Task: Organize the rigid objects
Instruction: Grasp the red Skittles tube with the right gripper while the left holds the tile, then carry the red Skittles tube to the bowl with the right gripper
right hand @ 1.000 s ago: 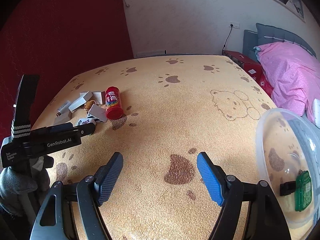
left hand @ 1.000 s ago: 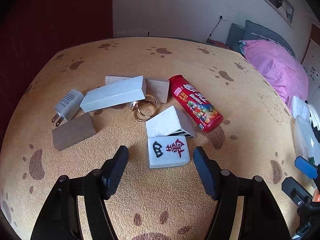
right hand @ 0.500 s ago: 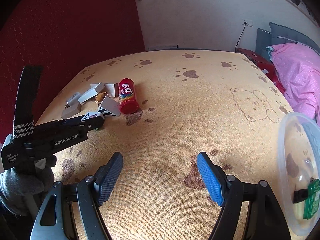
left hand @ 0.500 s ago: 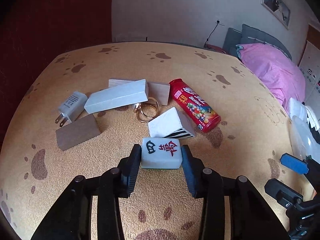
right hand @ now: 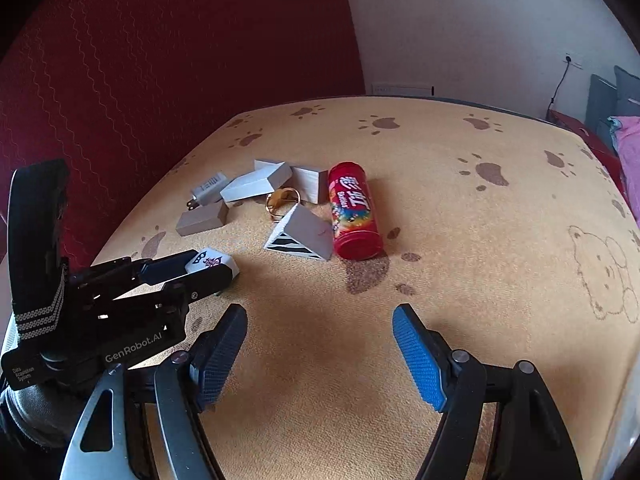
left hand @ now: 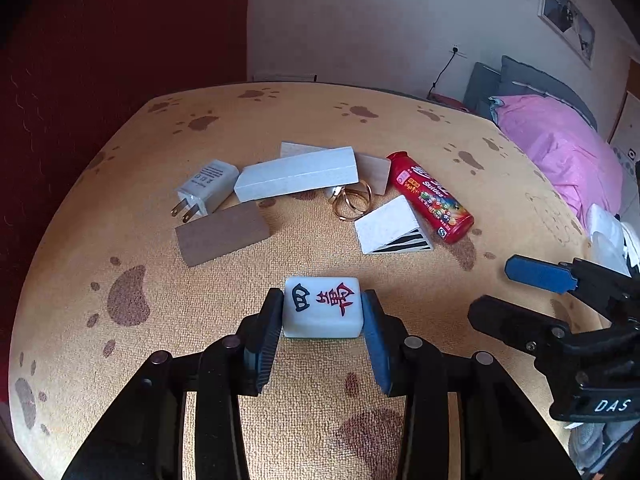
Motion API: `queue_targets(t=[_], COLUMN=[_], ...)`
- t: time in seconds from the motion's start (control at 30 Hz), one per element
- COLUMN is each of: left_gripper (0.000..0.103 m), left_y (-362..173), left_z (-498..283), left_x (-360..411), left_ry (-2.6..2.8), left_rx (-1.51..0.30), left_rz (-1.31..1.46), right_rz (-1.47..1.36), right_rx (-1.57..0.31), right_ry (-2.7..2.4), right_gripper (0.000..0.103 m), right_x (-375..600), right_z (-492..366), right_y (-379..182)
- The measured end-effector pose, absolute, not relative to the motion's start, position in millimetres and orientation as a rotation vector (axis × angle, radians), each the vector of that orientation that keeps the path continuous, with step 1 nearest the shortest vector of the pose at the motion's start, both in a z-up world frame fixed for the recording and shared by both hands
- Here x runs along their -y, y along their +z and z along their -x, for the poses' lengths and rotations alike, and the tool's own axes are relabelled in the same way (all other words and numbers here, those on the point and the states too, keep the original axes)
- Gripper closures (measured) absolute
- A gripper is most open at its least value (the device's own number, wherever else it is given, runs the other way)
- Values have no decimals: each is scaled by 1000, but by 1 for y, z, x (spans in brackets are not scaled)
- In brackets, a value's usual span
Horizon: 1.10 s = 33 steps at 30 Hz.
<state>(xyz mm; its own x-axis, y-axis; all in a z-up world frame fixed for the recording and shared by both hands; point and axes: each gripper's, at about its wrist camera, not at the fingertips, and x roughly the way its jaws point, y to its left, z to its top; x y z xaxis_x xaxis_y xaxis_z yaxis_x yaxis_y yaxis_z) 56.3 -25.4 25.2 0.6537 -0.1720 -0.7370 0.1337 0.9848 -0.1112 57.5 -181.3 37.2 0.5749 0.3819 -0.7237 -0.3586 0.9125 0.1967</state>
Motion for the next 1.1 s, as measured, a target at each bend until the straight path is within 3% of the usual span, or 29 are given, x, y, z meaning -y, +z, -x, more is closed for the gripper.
queue_targets(t=[0.47, 0.93, 1.1], left_gripper=[62, 61, 61], left_y=[19, 18, 18], left_z=[-57, -58, -58], left_x=[20, 23, 22], left_ry=[-171, -165, -171], left_rx=[-841, -832, -830], left_rz=[61, 55, 56], right_rz=[-56, -11, 6], right_rx=[-825, -872, -864], right_ry=[289, 279, 283], right_gripper=[36, 62, 65], right_x=[181, 161, 160], right_z=[-114, -151, -145], right_y=[45, 27, 29])
